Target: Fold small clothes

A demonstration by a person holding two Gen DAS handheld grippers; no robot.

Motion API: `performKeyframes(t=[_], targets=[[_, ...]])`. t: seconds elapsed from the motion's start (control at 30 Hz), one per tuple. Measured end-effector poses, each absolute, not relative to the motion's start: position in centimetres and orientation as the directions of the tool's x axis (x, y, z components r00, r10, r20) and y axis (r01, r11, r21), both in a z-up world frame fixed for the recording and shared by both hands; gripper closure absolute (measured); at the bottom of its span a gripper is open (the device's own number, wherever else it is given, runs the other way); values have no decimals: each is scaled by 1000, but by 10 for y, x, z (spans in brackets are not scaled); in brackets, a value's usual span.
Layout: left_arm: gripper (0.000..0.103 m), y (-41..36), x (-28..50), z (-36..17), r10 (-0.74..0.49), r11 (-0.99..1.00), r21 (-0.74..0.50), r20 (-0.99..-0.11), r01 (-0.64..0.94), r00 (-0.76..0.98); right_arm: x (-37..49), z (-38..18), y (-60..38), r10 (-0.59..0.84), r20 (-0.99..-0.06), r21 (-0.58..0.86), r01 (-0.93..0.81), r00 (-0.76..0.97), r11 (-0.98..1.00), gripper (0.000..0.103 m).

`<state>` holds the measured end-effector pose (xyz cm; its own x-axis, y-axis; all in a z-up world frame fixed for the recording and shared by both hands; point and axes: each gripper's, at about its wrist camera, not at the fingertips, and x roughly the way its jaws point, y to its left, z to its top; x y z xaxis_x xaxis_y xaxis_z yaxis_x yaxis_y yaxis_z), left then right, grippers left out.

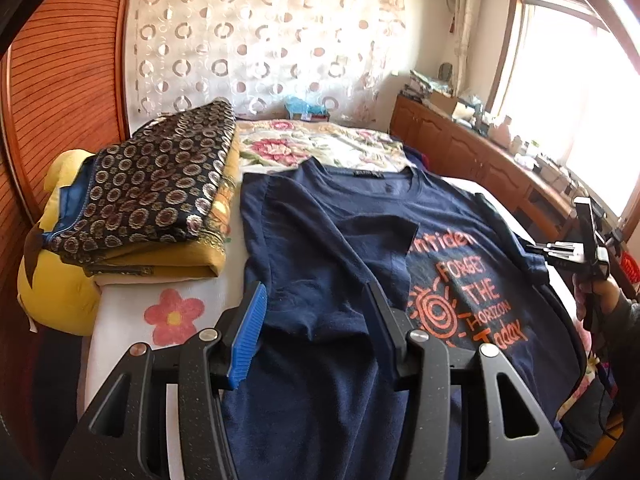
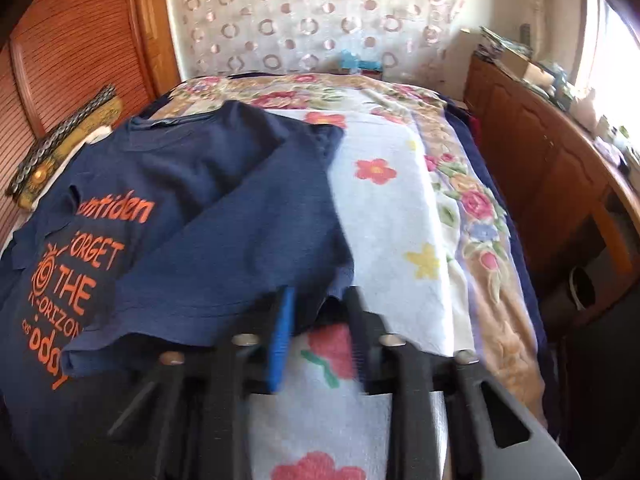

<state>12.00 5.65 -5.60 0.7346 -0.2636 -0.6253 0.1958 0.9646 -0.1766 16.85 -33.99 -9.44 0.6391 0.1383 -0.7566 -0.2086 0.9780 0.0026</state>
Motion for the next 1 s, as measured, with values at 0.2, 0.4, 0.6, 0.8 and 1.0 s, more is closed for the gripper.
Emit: performKeyframes(t=[0.2,0.4,0.6,0.8,1.0], targets=[[52,56,117,-56,-254,967,-164,-618,194,744,159,-68,-314,267,-689,46,-327,673,944,99],[52,61,113,-55,-255,967,-173,-596,188,761,170,-38,-261,381,-630,70,-439,677,896,99],[52,64,114,-56,-239,971,-159,-597,178,766,190,-38,-228,440,-634,85,-509,635,857,79],[52,60,119,-48,-239,971,-138,-586,195,774,187,-55,-240,392,-641,43,-479,660,877,66],[52,59,139,-34,-220,975,-111,-556,191,801,197,-78,-273,270,-689,4,-369,672,929,66]])
